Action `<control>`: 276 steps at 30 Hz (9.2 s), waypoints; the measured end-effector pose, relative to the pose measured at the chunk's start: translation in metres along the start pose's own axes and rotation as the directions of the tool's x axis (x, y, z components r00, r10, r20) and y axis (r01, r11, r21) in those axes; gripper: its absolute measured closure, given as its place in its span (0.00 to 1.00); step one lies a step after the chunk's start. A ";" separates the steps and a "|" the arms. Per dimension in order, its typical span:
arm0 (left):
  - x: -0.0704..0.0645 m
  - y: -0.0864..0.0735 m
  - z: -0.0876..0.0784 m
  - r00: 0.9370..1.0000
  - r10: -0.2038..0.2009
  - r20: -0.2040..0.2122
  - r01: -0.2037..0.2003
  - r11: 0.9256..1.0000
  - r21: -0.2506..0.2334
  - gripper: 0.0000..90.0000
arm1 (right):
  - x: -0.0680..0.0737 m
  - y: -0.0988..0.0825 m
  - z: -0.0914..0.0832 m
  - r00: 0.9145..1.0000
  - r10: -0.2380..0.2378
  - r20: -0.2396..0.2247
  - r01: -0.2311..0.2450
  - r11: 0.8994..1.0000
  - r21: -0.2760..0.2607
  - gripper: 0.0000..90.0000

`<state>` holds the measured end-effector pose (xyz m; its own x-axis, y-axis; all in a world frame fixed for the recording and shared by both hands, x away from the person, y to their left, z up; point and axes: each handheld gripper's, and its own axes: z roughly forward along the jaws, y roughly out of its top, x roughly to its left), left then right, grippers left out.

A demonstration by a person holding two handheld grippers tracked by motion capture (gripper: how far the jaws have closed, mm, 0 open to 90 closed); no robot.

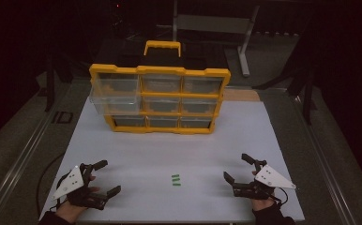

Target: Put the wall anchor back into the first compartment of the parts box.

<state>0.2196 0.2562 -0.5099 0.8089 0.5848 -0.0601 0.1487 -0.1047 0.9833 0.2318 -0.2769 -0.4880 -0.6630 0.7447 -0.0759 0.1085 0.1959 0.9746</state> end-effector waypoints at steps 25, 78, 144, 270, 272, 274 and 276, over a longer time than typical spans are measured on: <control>0.001 0.042 0.016 0.988 -0.048 0.145 0.053 0.998 -0.027 0.00 | 0.000 0.000 0.001 1.000 0.000 -0.006 0.000 1.000 0.005 0.09; -0.014 0.045 0.191 0.919 -0.004 0.395 -0.136 0.936 0.326 0.09 | 0.000 0.000 0.000 0.999 0.000 -0.035 0.000 1.000 -0.010 0.09; 0.009 0.096 0.146 0.828 0.033 0.560 -0.321 0.846 0.425 0.92 | -0.001 -0.001 0.000 0.999 0.004 -0.037 -0.004 1.000 0.001 0.09; 0.009 0.256 0.108 0.915 0.043 0.400 -0.183 0.930 0.319 0.00 | 0.001 0.001 -0.002 1.000 -0.012 -0.027 0.012 1.000 -0.012 0.09; 0.004 0.248 0.111 0.911 0.049 0.410 -0.192 0.929 0.317 0.00 | 0.001 0.001 -0.002 1.000 -0.015 -0.027 0.014 1.000 -0.012 0.09; 0.000 0.240 0.114 0.902 0.039 0.430 -0.190 0.930 0.313 0.00 | 0.001 0.002 -0.002 0.999 -0.018 -0.028 0.018 1.000 -0.014 0.09; -0.004 0.231 0.117 0.897 0.038 0.440 -0.195 0.927 0.319 0.01 | 0.001 0.002 -0.002 0.999 -0.016 -0.030 0.016 1.000 -0.015 0.09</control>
<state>0.3174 0.1353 -0.3022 0.9816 0.1674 -0.0922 0.1614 -0.4681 0.8688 0.2296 -0.2771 -0.4861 -0.6870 0.7216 -0.0855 0.0869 0.1984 0.9763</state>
